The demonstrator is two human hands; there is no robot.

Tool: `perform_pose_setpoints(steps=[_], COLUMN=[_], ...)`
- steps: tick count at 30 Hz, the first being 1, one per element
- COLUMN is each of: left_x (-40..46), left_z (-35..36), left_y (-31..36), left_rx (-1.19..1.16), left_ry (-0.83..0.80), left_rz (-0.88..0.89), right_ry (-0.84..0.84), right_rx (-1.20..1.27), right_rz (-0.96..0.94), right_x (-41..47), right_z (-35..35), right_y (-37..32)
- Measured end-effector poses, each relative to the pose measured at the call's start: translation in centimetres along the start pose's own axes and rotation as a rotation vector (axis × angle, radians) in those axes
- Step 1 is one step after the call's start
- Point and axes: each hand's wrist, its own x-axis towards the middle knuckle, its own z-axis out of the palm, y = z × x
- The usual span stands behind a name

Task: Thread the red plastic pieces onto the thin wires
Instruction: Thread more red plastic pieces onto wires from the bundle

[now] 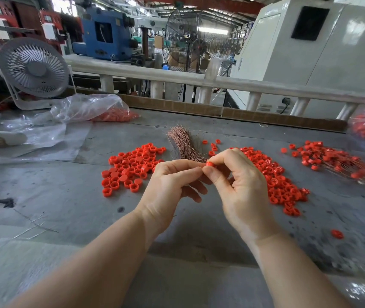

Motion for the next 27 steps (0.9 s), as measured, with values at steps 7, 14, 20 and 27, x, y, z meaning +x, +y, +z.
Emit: perform_pose_setpoints(steps=[7, 14, 20, 27], left_x=[0.03, 0.05, 0.15, 0.11], left_z=[-0.21, 0.12, 0.19, 0.29], left_y=[0.12, 0.0, -0.09, -0.14], left_rx=[-0.047, 0.05, 0.098, 0.211], left_ry=[-0.011, 0.049, 0.064, 0.093], left_rz=[-0.014, 0.075, 0.197, 0.316], right_ry=[0.023, 0.029, 0.033, 0.033], right_rx=[0.073, 0.064, 0.112, 0.101], right_rz=[-0.005, 0.037, 0.07, 0.072], right_x=[-0.06, -0.26, 0.0, -0.01], right_z=[0.13, 0.22, 0.23, 0.08], right_y=[0.36, 0.55, 0.57, 0.38])
